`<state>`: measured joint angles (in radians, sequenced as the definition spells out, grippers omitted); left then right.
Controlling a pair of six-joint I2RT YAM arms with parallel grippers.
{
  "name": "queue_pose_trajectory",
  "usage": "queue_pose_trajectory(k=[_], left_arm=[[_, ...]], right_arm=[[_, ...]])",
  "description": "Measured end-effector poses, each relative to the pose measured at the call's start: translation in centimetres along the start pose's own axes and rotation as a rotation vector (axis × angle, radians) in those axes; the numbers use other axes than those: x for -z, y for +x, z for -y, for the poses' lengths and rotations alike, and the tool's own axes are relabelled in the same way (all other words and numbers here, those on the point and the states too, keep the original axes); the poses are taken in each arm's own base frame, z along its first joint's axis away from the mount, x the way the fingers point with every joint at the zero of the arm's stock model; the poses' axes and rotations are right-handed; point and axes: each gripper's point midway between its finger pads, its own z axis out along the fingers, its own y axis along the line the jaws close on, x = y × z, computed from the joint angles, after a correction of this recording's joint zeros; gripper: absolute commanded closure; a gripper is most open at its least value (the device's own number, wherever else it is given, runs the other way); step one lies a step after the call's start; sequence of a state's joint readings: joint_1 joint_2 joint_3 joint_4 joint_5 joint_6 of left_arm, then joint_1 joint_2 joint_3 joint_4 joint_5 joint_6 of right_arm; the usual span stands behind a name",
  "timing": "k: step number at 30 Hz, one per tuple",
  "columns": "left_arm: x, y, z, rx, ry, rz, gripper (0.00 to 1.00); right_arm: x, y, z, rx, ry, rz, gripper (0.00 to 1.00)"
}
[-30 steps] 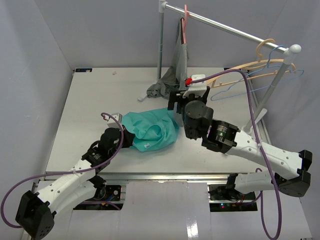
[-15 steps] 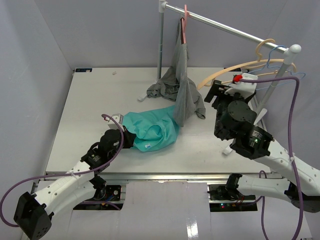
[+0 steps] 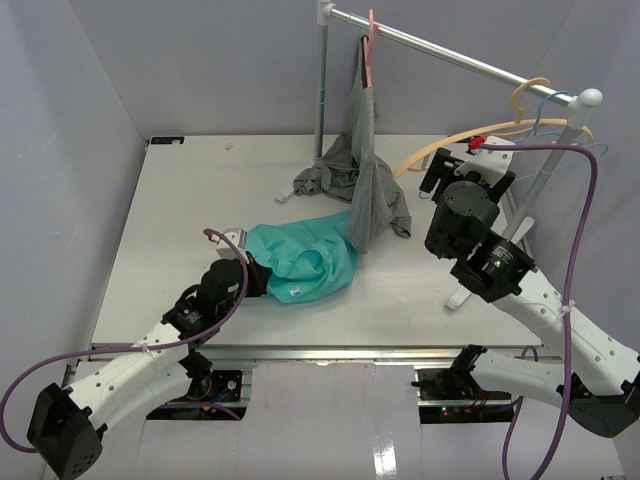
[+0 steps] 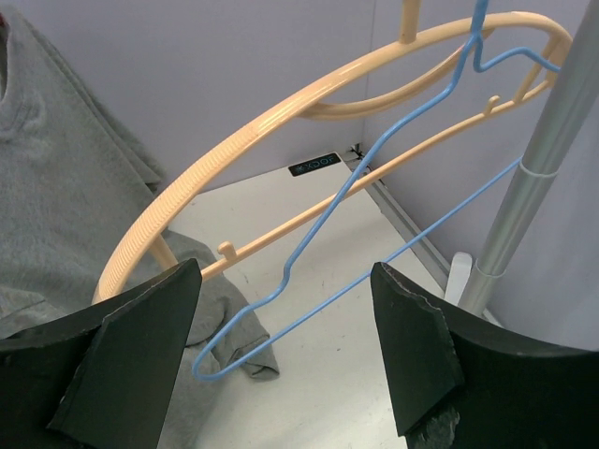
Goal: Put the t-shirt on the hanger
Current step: Pick up the hanger from the clothesline.
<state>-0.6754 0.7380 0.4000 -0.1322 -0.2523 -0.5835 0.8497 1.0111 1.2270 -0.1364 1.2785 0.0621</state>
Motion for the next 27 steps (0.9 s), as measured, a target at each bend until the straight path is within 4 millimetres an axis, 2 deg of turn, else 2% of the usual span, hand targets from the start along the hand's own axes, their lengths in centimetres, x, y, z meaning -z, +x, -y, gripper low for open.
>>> queue_pose_trajectory(k=[5, 16, 22, 27], left_arm=[[0.1, 0.1, 0.1, -0.003, 0.002, -0.003, 1.00], [0.2, 0.2, 0.2, -0.009, 0.001, -0.002, 1.00], [0.2, 0.4, 0.0, -0.013, -0.007, -0.008, 1.00], [0.2, 0.4, 0.0, -0.015, -0.008, -0.009, 1.00]], right_arm=[[-0.3, 0.3, 0.2, -0.033, 0.010, 0.000, 0.22], [-1.9, 3.1, 0.4, -0.003, 0.043, -0.031, 0.23], [-2.7, 5.1, 0.6, 0.039, 0.063, -0.056, 0.29], [-2.9, 5.7, 0.8, 0.049, 0.069, -0.065, 0.36]])
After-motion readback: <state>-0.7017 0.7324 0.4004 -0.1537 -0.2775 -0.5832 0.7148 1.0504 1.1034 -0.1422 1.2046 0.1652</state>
